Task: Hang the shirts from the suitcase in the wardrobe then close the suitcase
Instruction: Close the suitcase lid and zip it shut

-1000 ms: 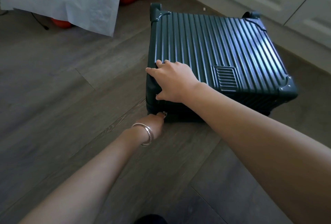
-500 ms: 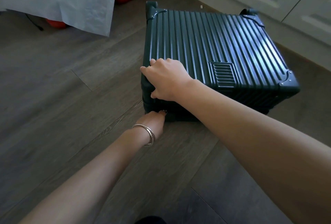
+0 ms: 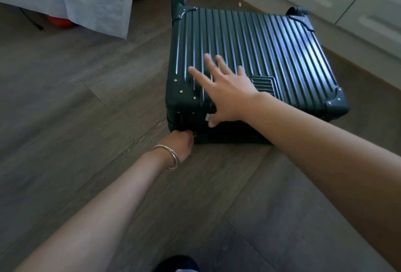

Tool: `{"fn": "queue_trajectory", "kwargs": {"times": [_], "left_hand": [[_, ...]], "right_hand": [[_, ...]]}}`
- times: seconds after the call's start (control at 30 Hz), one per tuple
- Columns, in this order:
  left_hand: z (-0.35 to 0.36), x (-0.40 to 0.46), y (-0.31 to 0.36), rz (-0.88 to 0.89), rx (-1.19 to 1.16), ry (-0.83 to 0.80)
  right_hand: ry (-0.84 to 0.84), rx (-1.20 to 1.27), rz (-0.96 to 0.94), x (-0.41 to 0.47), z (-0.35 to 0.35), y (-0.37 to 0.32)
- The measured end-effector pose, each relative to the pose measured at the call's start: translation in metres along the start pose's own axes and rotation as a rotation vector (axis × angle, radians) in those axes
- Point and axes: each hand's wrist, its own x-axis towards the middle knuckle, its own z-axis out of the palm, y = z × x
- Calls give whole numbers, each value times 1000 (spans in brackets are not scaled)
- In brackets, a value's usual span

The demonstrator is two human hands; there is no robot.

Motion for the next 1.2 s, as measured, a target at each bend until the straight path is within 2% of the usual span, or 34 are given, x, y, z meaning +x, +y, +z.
{"fn": "queue_trajectory", "kwargs": {"times": [0.07,0.23,0.4,0.53,0.63,0.97,1.07,1.2], "left_hand": [[3,-3,0,6,53,3],[-8,-7,0,70,379,10],[-16,-13,24,108,510,33],[-8,-5,61,187,476,20],[8,2,83,177,409,-11],[22,18,101,186,319,-66],[17,16,98,169,291,-91],[-1,12,101,200,234,-95]], "right_hand": [[-32,-44,76,-4,6,16],[70,-146,20,-5,6,29],[116,-190,12,0,5,24],[134,-178,3,-1,7,17],[142,-158,-12,-1,12,11],[150,-120,-10,0,18,11],[146,11,-41,-4,12,20],[126,433,62,-22,-3,47]]}}
